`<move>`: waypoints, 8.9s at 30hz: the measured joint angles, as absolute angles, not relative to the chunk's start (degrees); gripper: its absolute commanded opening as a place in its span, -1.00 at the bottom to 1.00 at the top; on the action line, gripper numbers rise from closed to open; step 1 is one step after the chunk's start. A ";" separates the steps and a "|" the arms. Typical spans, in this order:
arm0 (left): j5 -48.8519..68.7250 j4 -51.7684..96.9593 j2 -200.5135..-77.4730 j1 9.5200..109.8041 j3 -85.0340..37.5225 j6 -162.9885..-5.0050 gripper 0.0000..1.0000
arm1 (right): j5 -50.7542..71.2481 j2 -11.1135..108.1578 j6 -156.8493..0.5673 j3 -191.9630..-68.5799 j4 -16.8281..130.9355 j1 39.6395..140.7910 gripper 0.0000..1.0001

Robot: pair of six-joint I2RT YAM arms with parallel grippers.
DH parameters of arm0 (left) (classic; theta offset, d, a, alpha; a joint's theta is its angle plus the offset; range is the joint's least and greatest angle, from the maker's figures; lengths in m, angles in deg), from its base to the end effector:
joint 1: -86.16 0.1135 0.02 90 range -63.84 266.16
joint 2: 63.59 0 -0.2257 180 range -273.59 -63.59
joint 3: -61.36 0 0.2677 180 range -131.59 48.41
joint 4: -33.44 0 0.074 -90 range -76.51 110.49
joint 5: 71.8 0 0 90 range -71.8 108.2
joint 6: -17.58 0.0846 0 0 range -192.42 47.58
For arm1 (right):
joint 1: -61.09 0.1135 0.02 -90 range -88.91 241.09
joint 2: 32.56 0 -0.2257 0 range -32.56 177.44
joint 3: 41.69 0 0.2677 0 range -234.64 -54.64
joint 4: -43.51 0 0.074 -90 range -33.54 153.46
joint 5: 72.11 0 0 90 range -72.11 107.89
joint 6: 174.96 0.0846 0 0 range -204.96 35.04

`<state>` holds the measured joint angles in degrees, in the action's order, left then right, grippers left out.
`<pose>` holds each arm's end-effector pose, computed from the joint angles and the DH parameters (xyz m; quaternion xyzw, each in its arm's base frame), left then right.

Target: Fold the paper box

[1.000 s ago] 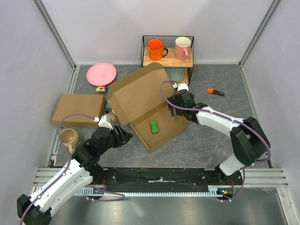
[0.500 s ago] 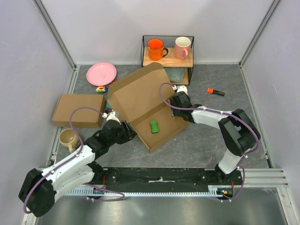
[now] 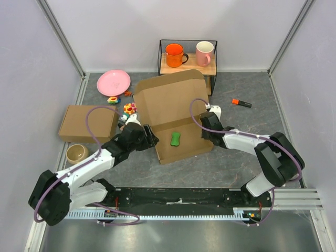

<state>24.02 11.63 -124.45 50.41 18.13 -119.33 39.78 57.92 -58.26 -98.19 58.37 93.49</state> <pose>0.2382 -0.1609 0.1291 -0.1094 0.8967 -0.2472 0.3506 0.3076 0.1578 0.0748 0.0210 0.9213 0.0156 0.3879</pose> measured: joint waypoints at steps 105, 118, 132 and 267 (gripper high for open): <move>-4.46 35.54 -142.76 70.20 2.18 -80.10 -0.92 | 57.59 36.96 -55.94 -113.47 76.23 89.16 0.96; 0.44 38.73 -140.67 70.00 4.99 -78.29 -0.94 | 47.69 42.99 -61.56 -104.94 57.26 85.05 0.96; 0.79 39.10 -142.72 70.00 4.99 -77.35 -0.95 | 30.27 48.26 -62.74 -101.29 41.91 80.33 0.93; 47.61 65.18 -135.84 42.22 24.78 -77.46 -0.96 | 39.87 27.58 -63.22 -109.36 82.70 92.20 0.46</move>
<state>47.61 65.18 -135.84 42.22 24.78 -77.46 39.87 27.58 -63.22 -109.36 82.70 92.20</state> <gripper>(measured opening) 0.046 0.769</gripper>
